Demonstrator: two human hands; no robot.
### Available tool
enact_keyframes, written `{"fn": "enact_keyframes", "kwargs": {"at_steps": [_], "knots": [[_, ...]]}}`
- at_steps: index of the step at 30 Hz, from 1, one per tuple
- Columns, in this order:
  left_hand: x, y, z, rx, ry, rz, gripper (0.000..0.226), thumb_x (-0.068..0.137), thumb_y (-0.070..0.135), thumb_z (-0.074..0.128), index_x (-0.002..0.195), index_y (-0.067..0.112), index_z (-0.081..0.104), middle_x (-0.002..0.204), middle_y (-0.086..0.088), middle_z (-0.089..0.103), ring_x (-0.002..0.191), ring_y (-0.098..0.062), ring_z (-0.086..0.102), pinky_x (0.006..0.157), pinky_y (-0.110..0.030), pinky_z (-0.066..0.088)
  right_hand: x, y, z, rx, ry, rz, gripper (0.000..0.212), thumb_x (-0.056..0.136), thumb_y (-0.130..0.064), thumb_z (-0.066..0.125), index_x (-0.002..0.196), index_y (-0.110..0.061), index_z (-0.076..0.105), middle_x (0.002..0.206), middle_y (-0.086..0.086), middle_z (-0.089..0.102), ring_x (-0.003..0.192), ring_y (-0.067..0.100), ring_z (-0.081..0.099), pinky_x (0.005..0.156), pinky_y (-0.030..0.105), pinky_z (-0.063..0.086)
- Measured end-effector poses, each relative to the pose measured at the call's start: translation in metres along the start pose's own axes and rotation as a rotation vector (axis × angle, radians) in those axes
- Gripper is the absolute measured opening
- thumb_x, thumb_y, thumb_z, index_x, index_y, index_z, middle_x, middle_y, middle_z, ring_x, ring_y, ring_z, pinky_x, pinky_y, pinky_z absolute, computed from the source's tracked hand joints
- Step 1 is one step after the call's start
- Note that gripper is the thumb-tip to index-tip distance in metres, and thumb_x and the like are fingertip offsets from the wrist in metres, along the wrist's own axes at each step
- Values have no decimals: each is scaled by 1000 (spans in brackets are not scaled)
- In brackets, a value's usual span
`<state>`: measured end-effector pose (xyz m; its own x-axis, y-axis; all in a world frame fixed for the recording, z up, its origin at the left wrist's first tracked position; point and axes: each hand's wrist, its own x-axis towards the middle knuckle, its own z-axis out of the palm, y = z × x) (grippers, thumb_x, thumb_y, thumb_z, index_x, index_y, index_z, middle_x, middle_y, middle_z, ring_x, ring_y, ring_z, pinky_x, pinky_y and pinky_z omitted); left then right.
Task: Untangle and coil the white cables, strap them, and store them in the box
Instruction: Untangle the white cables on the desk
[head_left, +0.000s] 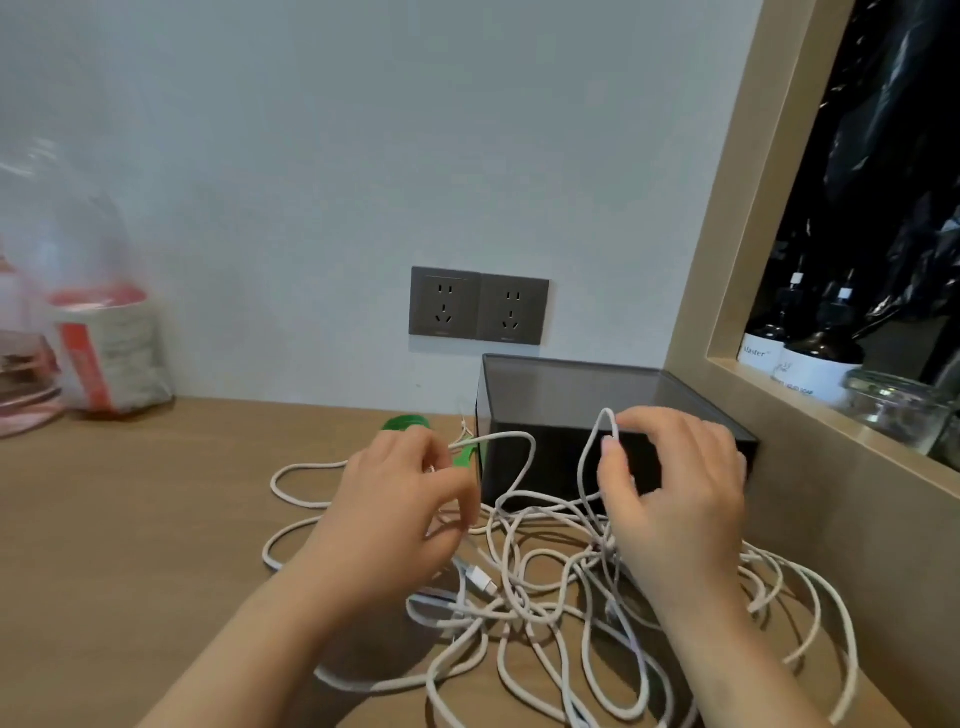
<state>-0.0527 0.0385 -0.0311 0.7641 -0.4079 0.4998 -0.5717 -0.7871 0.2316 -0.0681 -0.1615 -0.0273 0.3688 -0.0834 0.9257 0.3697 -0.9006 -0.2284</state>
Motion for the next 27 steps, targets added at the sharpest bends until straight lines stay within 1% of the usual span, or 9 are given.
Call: {"fn": "enact_keyframes", "kwargs": {"at_steps": [3, 5, 7, 11, 15, 18, 22, 24, 27], "knots": [[1, -1, -2, 75, -153, 3, 9, 87, 41, 54, 95, 43, 59, 89, 23, 33, 100, -2, 29, 87, -25, 21, -7, -15, 5, 313, -281, -208, 14, 85, -19, 50, 92, -18, 61, 82, -7, 62, 78, 1, 54, 71, 16, 47], [2, -1, 1, 127, -212, 4, 12, 88, 41, 53, 99, 43, 59, 92, 22, 37, 107, -2, 34, 95, -27, 23, -12, -24, 11, 328, -642, -105, 16, 89, -26, 47, 99, -28, 59, 90, -16, 60, 85, -2, 54, 76, 17, 48], [1, -2, 6, 148, -253, -10, 17, 89, 42, 52, 105, 44, 59, 102, 22, 44, 114, -3, 35, 103, -31, 22, -18, -21, 19, 225, -866, 19, 17, 93, -27, 46, 106, -33, 56, 96, -19, 57, 90, -2, 52, 81, 20, 48], [-3, -5, 16, 157, -295, -28, 22, 91, 42, 52, 113, 44, 56, 117, 22, 50, 117, -4, 37, 105, -33, 21, -21, -13, 26, 154, -990, 129, 19, 92, -29, 50, 109, -33, 58, 102, -17, 57, 95, 1, 52, 87, 26, 48], [-2, -10, 14, 130, -248, -14, 15, 90, 44, 55, 104, 42, 59, 100, 22, 55, 107, -1, 45, 103, -32, 27, -18, -5, 22, 96, -1081, 209, 14, 86, -44, 55, 98, -38, 60, 90, -17, 56, 95, 5, 47, 84, 30, 46], [-1, -16, 4, -110, -43, -8, 5, 84, 36, 65, 83, 40, 63, 78, 21, 61, 82, 3, 56, 87, -28, 45, -15, 4, 16, 20, -1075, 319, 13, 81, -53, 57, 87, -41, 58, 93, -13, 56, 93, 7, 50, 83, 31, 47], [4, -11, -6, -603, 308, -290, 17, 85, 19, 66, 80, 35, 63, 75, 10, 68, 73, -2, 64, 71, -20, 51, -15, -4, 14, -105, -919, 221, 11, 89, -34, 55, 99, -37, 55, 95, -13, 55, 91, 7, 52, 82, 27, 49], [8, -3, -7, -920, 448, -449, 12, 88, 11, 61, 84, 23, 63, 75, 3, 66, 69, -12, 67, 69, -27, 56, -14, -12, 15, 41, -698, 167, 18, 89, -17, 53, 101, -30, 56, 94, -14, 52, 88, 3, 51, 78, 20, 46], [15, 4, -10, -1253, 551, -602, 7, 92, 8, 55, 90, 12, 60, 76, -5, 62, 62, -11, 67, 63, -28, 59, -6, -32, 11, 528, -384, 353, 21, 87, -1, 53, 86, -21, 60, 86, -9, 58, 81, 2, 55, 70, 13, 45]]}}
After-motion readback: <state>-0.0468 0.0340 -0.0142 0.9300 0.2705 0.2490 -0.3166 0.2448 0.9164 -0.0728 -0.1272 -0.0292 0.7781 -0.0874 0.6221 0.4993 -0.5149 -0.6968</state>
